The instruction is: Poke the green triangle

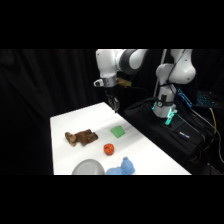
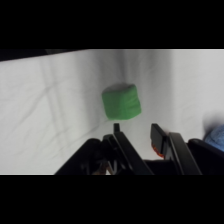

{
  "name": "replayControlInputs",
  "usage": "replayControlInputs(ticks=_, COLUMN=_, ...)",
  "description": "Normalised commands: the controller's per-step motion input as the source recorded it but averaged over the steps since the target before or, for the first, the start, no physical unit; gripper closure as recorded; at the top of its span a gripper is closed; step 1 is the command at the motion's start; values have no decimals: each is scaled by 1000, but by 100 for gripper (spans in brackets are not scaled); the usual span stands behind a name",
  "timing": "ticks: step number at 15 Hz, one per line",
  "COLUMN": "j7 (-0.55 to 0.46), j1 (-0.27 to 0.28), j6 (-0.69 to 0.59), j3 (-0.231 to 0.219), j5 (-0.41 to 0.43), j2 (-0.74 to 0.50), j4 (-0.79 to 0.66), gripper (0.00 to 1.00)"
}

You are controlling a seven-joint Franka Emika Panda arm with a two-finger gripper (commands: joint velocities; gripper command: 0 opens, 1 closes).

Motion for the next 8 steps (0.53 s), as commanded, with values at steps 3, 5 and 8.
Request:
replayControlInputs(ticks=3, j7=159, j1=85, j6=-152, j3=-6, j5=-91, j2=-550, j4=-182, gripper=0)
replayControlInputs(ticks=5, j7=138, j1=67, j6=-143, j3=3, j5=-91, j2=-471, j4=-143, gripper=0)
replayControlInputs(ticks=8, j7=156, j1=47, j6=-127, j3=15, j5=-112, j2=-363, j4=-102, gripper=0)
